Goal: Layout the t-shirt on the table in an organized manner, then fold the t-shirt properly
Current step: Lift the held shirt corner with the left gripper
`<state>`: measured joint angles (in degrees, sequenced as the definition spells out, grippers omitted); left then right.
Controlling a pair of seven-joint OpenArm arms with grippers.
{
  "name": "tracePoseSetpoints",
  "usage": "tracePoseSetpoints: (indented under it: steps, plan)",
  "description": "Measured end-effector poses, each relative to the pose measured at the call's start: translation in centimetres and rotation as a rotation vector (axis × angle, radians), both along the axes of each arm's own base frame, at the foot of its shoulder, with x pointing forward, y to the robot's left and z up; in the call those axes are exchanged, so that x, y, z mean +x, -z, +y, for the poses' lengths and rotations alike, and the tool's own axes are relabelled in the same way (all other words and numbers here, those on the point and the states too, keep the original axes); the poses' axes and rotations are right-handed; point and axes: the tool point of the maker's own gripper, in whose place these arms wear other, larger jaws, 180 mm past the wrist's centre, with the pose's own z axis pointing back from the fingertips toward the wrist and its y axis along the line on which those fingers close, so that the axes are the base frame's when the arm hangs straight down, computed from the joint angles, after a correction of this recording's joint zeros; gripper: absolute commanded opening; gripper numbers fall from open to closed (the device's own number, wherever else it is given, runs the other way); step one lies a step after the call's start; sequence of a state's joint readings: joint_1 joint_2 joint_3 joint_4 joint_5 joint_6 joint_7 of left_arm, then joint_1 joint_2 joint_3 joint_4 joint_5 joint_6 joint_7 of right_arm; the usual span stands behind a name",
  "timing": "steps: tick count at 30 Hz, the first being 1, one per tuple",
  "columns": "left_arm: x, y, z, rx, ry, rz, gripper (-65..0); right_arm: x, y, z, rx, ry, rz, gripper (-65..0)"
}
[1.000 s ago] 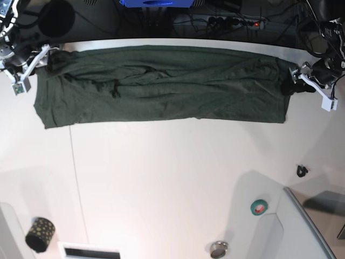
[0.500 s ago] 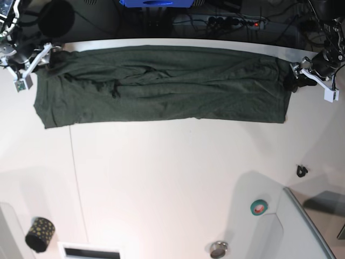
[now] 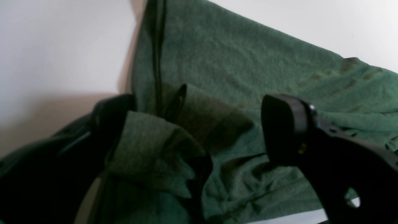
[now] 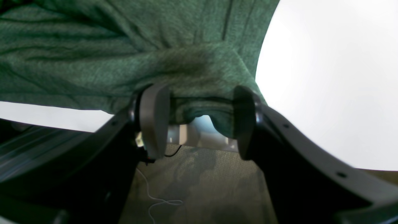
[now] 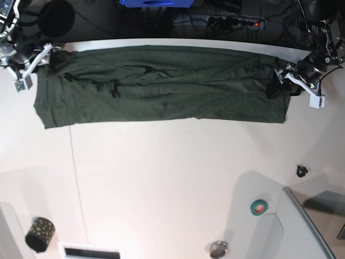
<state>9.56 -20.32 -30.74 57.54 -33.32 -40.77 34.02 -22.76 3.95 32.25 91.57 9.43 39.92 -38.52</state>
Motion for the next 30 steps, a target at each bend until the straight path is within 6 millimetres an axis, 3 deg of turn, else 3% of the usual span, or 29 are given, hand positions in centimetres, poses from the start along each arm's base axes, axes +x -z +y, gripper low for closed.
tracePoseSetpoints:
  steps: [5, 11, 18, 21, 23, 30]
  plan:
    - [0.0, 0.0, 0.0, 0.000, 0.000, 0.000, -5.4, 0.3, -0.1, 0.0, 0.000, 0.000, -0.005, -34.5]
    - [-0.2, 0.3, -0.2, -0.005, -0.003, 0.011, -23.7, 0.7, -0.2, 0.0, 0.000, 0.000, -0.015, -34.5]
    - [0.2, 0.9, -0.2, -0.058, -0.036, 0.009, -33.6, 0.7, -0.2, 0.0, 0.000, 0.000, -0.014, -34.5]
    - [0.3, 1.1, -0.3, -0.065, -0.042, 0.014, -47.1, 0.7, -0.2, 0.0, -0.001, 0.000, -0.014, -34.5]
    - [0.4, 1.4, -0.4, -0.065, -0.037, 0.028, -63.0, 0.7, -0.2, 0.0, 0.000, 0.000, -0.014, -34.5]
    - [1.4, 0.9, 0.2, -0.037, -0.023, 0.019, -65.0, 0.7, -0.2, 0.0, 0.000, 0.000, -0.014, -34.5]
